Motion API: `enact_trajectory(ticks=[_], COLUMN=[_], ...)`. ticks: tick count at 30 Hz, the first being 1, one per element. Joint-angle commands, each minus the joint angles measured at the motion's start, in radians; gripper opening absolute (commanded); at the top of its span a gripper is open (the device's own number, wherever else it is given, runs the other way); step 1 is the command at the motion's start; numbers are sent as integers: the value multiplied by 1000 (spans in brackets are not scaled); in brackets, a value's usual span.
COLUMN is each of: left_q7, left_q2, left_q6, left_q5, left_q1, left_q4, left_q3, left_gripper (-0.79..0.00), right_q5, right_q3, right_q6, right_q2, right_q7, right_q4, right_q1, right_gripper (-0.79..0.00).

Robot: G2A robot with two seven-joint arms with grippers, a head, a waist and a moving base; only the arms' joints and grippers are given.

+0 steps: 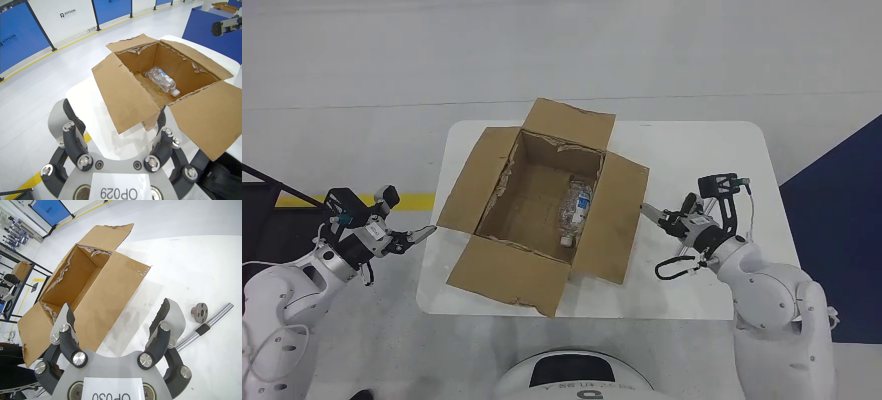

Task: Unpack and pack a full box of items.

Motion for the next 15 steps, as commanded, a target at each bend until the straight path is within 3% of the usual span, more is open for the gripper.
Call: enact_trajectory(ticks=[1, 5, 10, 15], left_q7=[0, 0, 0, 0], left_q2=[0, 0, 0, 0], left_q6=[0, 0, 0, 0], left_q5=[0, 0, 0, 0], left_q1=[0, 0, 0, 0], left_q4=[0, 0, 0, 0], left_q3=[0, 0, 0, 0], left_gripper=[0, 0, 0, 0], right_q5=[0, -16, -192, -311], right_q3=[0, -28, -283, -531], right_q6=[0, -4, -53, 5], right_q2=[0, 1, 3, -12], right_q7=[0, 3, 94, 143], right_q4=[0, 7, -4, 62], right_q1=[0, 8, 148, 300], right_gripper=[0, 0, 0, 0])
